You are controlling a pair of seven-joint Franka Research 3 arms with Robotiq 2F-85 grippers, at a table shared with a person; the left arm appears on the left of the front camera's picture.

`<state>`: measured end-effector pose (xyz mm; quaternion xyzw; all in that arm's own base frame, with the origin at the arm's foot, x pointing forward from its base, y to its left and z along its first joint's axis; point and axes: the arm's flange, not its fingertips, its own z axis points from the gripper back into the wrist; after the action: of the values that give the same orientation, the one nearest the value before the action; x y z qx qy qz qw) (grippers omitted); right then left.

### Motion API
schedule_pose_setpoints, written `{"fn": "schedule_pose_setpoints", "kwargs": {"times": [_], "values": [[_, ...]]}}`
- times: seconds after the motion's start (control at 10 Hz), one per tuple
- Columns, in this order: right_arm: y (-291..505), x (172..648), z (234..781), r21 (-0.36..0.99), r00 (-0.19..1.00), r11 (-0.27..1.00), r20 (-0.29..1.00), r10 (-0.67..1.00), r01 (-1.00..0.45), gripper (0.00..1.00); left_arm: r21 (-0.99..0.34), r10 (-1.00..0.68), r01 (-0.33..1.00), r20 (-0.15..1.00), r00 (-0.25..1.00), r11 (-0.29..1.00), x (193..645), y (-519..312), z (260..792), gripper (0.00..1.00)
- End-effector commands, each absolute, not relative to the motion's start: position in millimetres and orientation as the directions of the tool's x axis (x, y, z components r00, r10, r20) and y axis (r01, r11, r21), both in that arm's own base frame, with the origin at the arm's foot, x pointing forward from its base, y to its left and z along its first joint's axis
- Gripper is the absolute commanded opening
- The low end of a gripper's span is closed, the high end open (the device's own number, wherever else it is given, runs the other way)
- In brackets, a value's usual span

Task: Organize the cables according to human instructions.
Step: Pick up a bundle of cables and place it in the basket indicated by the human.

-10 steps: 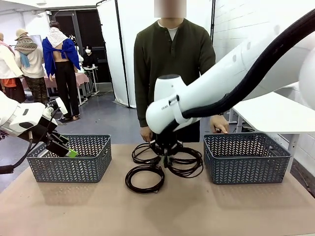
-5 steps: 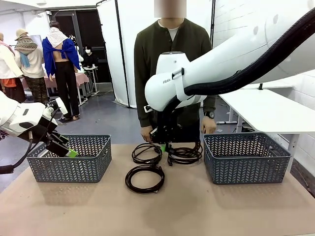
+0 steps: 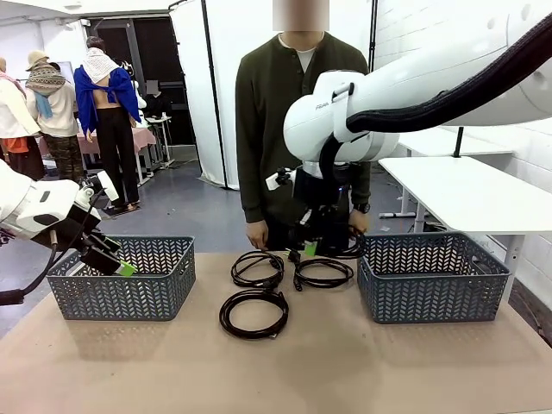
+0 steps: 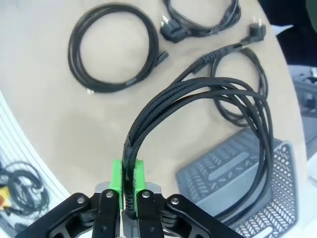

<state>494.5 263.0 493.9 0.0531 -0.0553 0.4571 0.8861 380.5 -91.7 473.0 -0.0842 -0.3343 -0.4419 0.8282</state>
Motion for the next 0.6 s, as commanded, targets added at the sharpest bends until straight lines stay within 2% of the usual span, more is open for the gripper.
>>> {"fn": "schedule_pose_setpoints", "kwargs": {"times": [0.0, 0.5], "values": [[275.8, 494.2, 493.2, 0.032, 0.589, 0.594, 0.178, 0.788, -0.804, 0.0, 0.145, -0.666, 0.786, 0.636, 0.391, 0.6, 382.3, -90.5, 471.6, 1.0], [275.8, 494.2, 493.2, 0.032, 0.589, 0.594, 0.178, 0.788, -0.804, 0.0, 0.145, -0.666, 0.786, 0.636, 0.391, 0.6, 382.3, -90.5, 471.6, 1.0]]}}
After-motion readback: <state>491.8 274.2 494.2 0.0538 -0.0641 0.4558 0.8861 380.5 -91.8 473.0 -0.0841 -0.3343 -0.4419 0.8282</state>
